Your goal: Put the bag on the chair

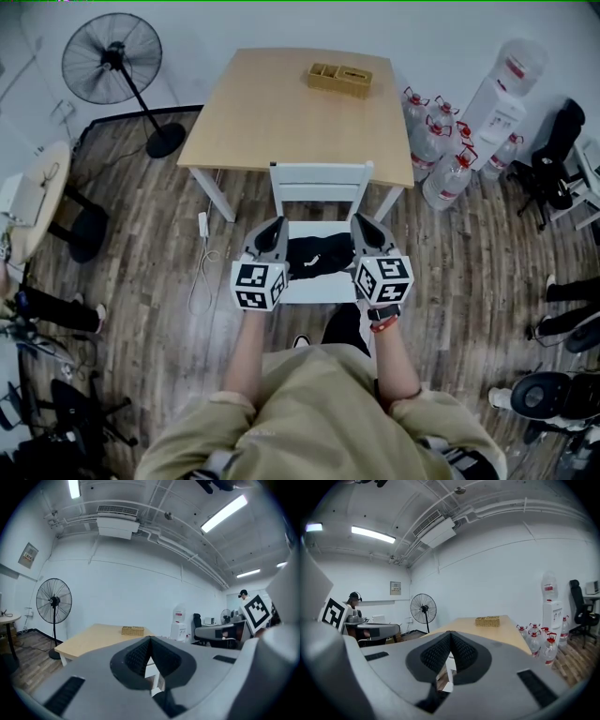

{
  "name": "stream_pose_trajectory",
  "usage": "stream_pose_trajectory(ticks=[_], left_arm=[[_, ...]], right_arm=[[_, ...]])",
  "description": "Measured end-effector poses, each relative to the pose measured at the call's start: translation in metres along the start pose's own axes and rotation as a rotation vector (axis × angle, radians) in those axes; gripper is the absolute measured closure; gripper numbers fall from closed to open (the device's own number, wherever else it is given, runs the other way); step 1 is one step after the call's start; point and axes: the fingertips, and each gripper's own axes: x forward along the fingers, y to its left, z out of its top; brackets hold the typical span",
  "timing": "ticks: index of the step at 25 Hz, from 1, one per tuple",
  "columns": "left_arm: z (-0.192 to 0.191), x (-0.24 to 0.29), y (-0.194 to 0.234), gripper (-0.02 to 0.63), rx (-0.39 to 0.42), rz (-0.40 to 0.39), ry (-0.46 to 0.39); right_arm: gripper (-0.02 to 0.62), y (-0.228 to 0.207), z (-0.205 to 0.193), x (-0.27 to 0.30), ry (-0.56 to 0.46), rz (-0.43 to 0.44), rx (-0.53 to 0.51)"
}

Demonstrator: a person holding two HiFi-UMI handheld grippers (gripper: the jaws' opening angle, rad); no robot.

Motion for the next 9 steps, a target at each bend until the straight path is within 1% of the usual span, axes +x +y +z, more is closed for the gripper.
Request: stream_pose_trajectory(ticks=[2, 4, 9], left_arm=[[0.001, 0.001, -0.001, 0.588, -0.025, -0.017, -0.015], [-0.004, 0.004, -0.001, 0.588, -0.04, -0.022, -0.01], [-0.038, 0.021, 0.005, 0.588, -0.083, -0.006, 0.056]], right_arm=[[0.572, -0.001, 0.0, 0.002, 0.003, 0.006, 0.007], [0.572, -0.003, -0.002, 0.005, 0.011, 0.013, 0.009], [0.572, -0.013, 0.0, 0.025, 0.036, 0.052, -0.003]])
